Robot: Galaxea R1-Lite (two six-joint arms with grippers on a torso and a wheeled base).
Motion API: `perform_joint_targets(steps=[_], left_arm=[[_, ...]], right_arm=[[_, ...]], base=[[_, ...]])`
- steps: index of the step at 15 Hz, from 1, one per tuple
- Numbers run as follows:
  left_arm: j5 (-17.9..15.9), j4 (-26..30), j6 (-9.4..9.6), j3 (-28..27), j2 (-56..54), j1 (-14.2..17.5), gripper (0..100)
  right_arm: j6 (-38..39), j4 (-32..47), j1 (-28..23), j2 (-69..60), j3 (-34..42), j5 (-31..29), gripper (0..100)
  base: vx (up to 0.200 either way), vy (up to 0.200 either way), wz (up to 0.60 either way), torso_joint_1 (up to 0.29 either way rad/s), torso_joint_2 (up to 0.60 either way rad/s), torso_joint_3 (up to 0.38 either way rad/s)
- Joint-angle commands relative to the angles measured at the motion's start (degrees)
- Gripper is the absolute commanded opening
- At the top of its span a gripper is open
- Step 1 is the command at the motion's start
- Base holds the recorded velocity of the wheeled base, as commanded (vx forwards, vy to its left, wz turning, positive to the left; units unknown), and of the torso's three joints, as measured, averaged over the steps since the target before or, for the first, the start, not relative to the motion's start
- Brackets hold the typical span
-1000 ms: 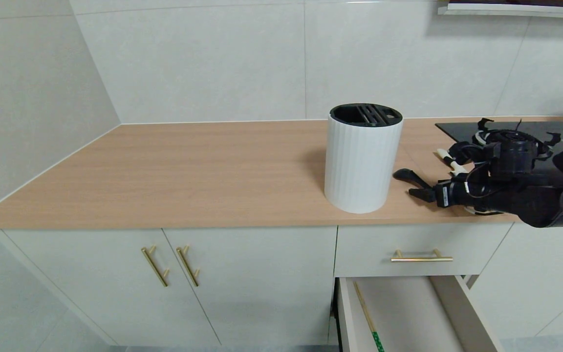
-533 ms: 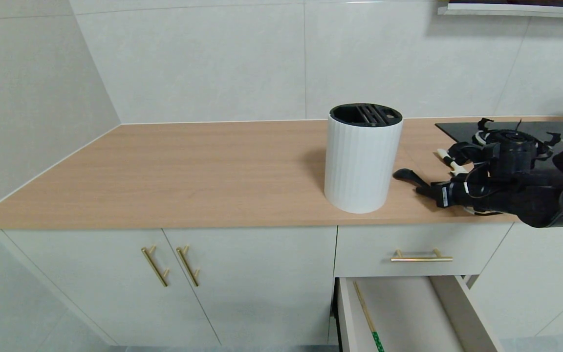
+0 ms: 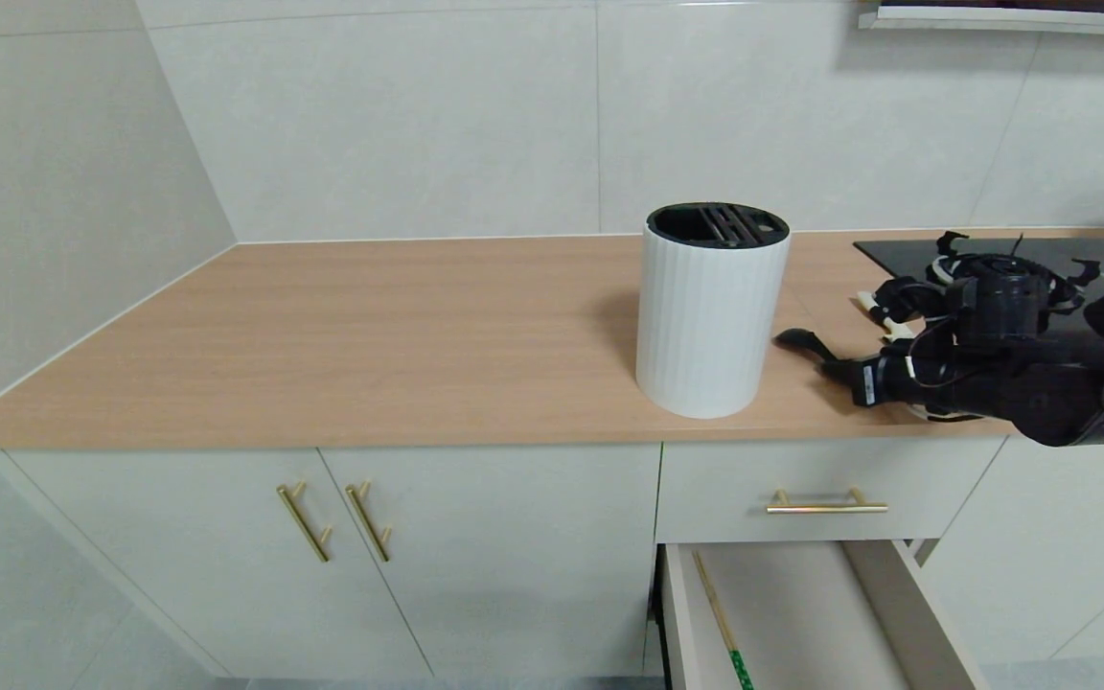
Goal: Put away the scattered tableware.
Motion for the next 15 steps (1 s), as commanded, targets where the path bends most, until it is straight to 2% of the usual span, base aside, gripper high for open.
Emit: perform_joint_targets(steps=[1, 3, 5, 8, 9, 15], left_arm=[[-0.02, 0.0, -0.01, 0.0, 0.02, 0.05, 100], [-0.02, 0.0, -0.01, 0.0, 0.02, -0.04, 100], [-0.02, 0.0, -0.01, 0.0, 0.02, -0.04, 100], [-0.02, 0.0, -0.01, 0.0, 0.02, -0.04, 100], [-0.02, 0.0, -0.01, 0.0, 0.02, 0.05, 100], [-0.02, 0.0, -0.01, 0.0, 0.02, 0.05, 100]], right_arm=[[0.05, 0.65, 0.57, -1.99, -0.2, -2.07, 0], [0.13, 4.87, 1.72, -5.33, -0.37, -6.82, 0], [0.66, 13.4, 3.3, -10.69, -0.37, -11.04, 0], [8.04, 23.42, 7.25, -18.78, 1.12, -17.1, 0], [10.24, 25.0, 8.05, -21.68, 2.7, -17.45, 0], [9.98, 25.35, 9.63, -32.49, 15.89, -19.21, 0]], base=[[0.0, 0.0, 0.0, 0.0, 0.0, 0.0], [0.0, 0.0, 0.0, 0.0, 0.0, 0.0], [0.0, 0.0, 0.0, 0.0, 0.0, 0.0], [0.0, 0.0, 0.0, 0.0, 0.0, 0.0], [0.0, 0.0, 0.0, 0.0, 0.0, 0.0], [0.0, 0.0, 0.0, 0.0, 0.0, 0.0]])
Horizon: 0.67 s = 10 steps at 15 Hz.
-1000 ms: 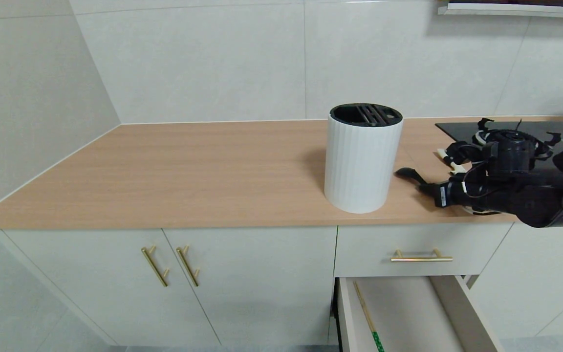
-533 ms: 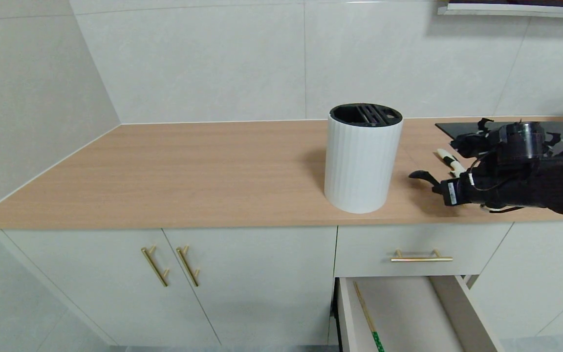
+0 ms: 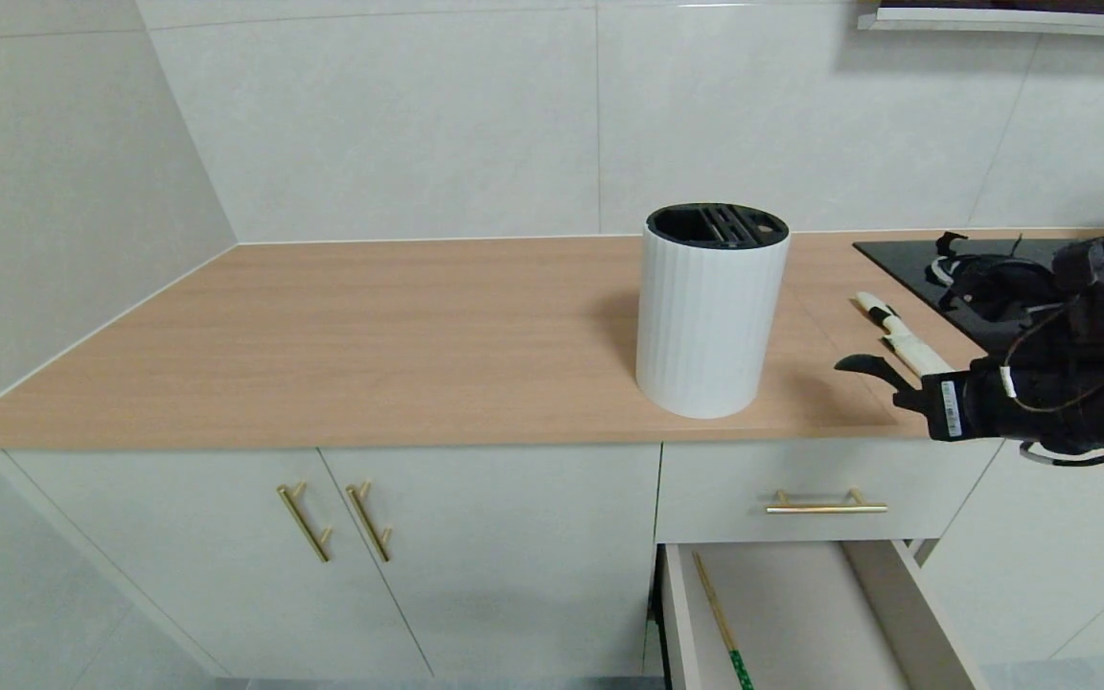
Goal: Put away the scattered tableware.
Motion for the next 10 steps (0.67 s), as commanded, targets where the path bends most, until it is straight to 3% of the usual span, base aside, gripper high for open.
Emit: perform_joint_targets(steps=[1, 10], left_arm=[[0.01, 0.0, -0.01, 0.02, 0.02, -0.01, 100], [0.01, 0.0, -0.01, 0.02, 0.02, 0.07, 100]], right_arm=[[-0.04, 0.03, 0.25, -4.41, 3.96, -0.06, 0], [-1.19, 0.03, 0.69, -7.22, 8.0, 0.29, 0]], base=[[0.0, 0.0, 0.0, 0.0, 0.0, 0.0], [0.0, 0.0, 0.0, 0.0, 0.0, 0.0]])
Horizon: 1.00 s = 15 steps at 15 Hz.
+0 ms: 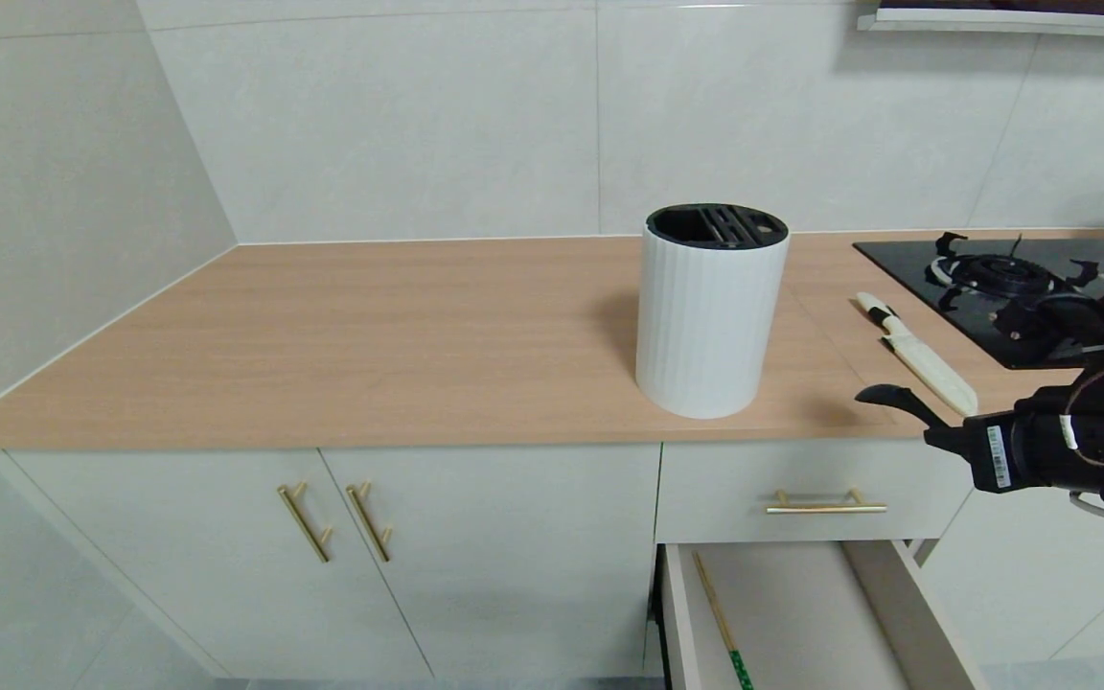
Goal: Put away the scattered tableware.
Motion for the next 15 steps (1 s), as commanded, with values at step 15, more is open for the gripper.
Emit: perform_joint_targets(steps=[15], left_arm=[[-0.02, 0.0, -0.01, 0.0, 0.02, -0.09, 100]], right_arm=[[-0.08, 0.03, 3.94, -0.66, 1.7, 0.2, 0]], base=[[0.0, 0.0, 0.0, -0.127, 0.31, 0.184]])
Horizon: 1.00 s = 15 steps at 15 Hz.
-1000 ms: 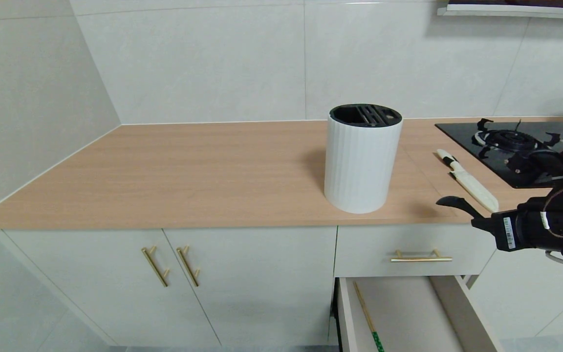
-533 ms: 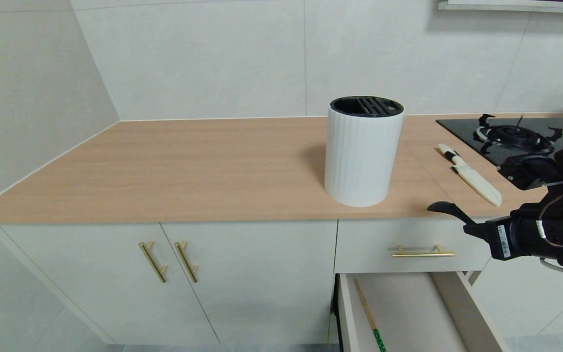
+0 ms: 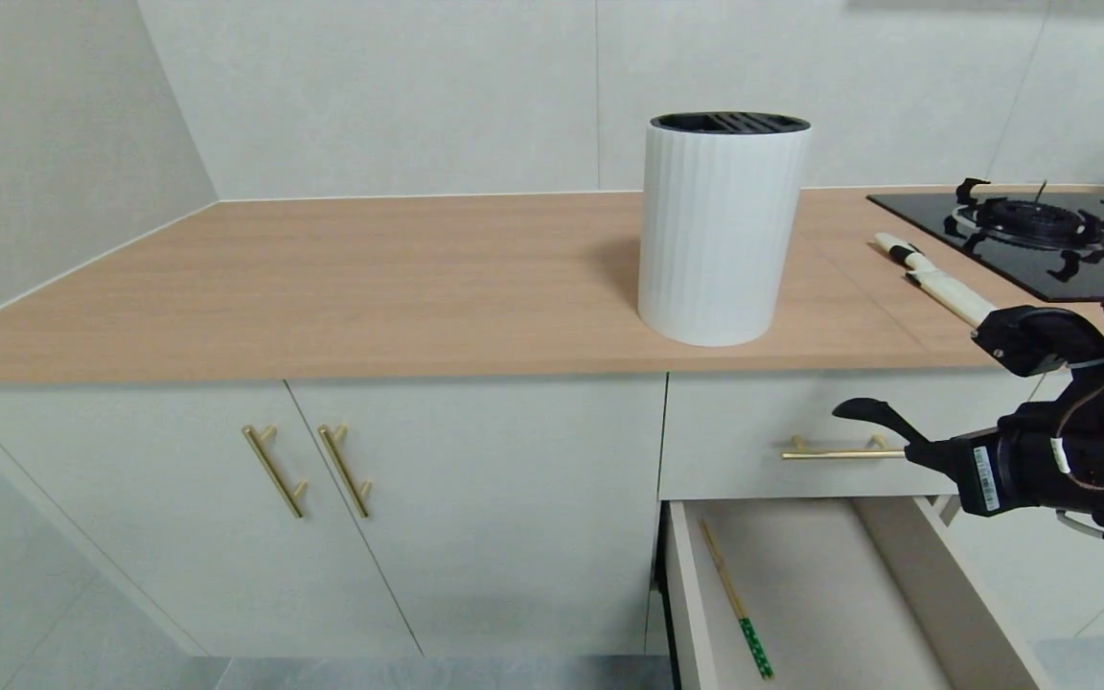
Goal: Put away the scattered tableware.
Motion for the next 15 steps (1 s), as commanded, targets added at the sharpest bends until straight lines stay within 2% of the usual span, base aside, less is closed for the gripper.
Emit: perform_joint_targets(steps=[1, 9, 15], left_arm=[[0.01, -0.1, 0.01, 0.0, 0.02, -0.01, 100], [0.01, -0.1, 0.01, 0.0, 0.02, -0.01, 100], [0.01, -0.1, 0.01, 0.0, 0.02, -0.01, 100]], right_arm=[[-0.02, -0.02, 0.08, 0.61, 0.04, -0.03, 0], [-0.02, -0.02, -0.01, 2.37, 0.13, -0.03, 0], [-0.02, -0.19, 0.08, 4.92, 0.39, -0.03, 0]], base=[[0.0, 0.0, 0.0, -0.178, 0.48, 0.281], [0.0, 0.0, 0.0, -0.14, 0.44, 0.299], [0.0, 0.0, 0.0, -0.017, 0.06, 0.043]])
